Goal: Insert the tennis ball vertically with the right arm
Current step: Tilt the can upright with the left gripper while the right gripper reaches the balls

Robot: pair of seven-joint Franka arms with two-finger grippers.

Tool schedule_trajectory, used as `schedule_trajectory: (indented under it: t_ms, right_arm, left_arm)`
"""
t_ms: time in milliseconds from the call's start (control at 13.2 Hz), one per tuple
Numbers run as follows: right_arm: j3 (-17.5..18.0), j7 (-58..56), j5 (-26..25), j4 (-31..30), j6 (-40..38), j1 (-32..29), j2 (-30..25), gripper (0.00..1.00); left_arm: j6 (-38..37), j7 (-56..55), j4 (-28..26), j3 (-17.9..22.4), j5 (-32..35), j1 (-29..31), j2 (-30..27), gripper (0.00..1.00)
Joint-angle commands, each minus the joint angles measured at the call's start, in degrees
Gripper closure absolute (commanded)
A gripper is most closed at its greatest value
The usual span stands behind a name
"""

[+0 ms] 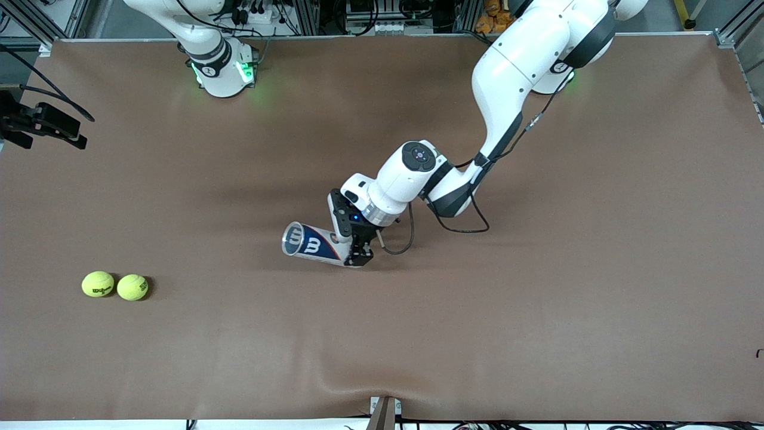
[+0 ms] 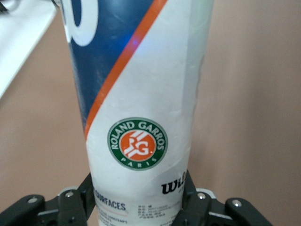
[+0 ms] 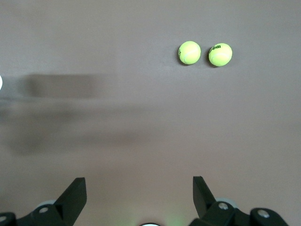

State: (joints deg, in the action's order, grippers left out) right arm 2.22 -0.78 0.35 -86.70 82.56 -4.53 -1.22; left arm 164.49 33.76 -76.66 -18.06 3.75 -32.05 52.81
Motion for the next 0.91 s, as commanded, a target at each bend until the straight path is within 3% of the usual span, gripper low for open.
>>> schedule_trajectory:
  t_ms: [0, 302, 529, 831]
  right_arm:
    - [0.1, -0.5, -0.2, 0.0, 0.0, -1.5, 1.3, 0.0]
    - [0.1, -0.5, -0.1, 0.0, 1.2, -3.6, 7.4, 0.0]
    - [0.1, -1.1, -1.1, 0.0, 6.2, -3.5, 12.0, 0.0]
    - [0.1, -4.6, -3.3, -0.2, 20.3, -4.5, 19.2, 0.0]
  left_arm:
    - [9.1, 0.1, -0.8, -2.5, -2.9, 0.3, 1.7, 0.3]
    - [28.6, -0.3, -2.6, -5.8, -4.8, 0.2, 8.3, 0.29]
    - [33.7, -1.3, -4.3, -5.8, -4.8, 0.2, 9.9, 0.29]
    - [39.2, -2.6, -4.8, -5.8, -4.7, -0.3, 13.0, 0.29]
